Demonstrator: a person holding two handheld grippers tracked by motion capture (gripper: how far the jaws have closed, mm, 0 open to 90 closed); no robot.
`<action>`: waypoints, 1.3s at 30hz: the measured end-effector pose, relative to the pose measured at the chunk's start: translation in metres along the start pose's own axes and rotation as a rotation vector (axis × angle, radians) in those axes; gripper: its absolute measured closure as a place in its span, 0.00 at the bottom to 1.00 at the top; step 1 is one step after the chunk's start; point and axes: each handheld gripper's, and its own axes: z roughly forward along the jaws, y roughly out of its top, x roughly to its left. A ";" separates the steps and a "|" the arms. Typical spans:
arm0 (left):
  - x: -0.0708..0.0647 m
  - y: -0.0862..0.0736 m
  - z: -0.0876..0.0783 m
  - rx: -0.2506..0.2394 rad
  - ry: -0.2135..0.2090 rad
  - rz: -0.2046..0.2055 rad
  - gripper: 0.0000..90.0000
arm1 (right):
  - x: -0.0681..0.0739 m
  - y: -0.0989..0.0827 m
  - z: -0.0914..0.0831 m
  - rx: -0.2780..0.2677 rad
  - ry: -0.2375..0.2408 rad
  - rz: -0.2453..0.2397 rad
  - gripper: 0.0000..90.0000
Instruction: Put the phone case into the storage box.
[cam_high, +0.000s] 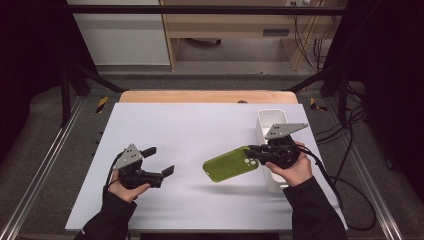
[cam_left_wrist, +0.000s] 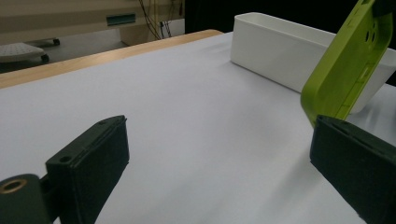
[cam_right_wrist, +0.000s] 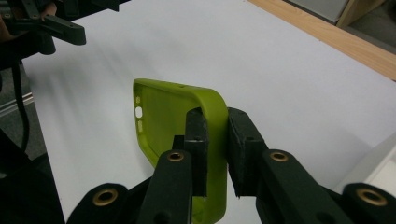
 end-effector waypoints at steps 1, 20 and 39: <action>0.001 -0.001 -0.001 -0.001 0.004 -0.002 0.05 | 0.000 0.001 -0.001 0.001 -0.004 -0.006 0.88; 0.020 -0.027 -0.018 0.018 0.069 -0.010 0.03 | 0.004 0.020 -0.022 0.016 -0.080 -0.121 0.88; 0.027 -0.033 -0.023 0.014 0.102 -0.009 0.03 | 0.001 0.035 -0.042 0.023 -0.150 -0.179 0.88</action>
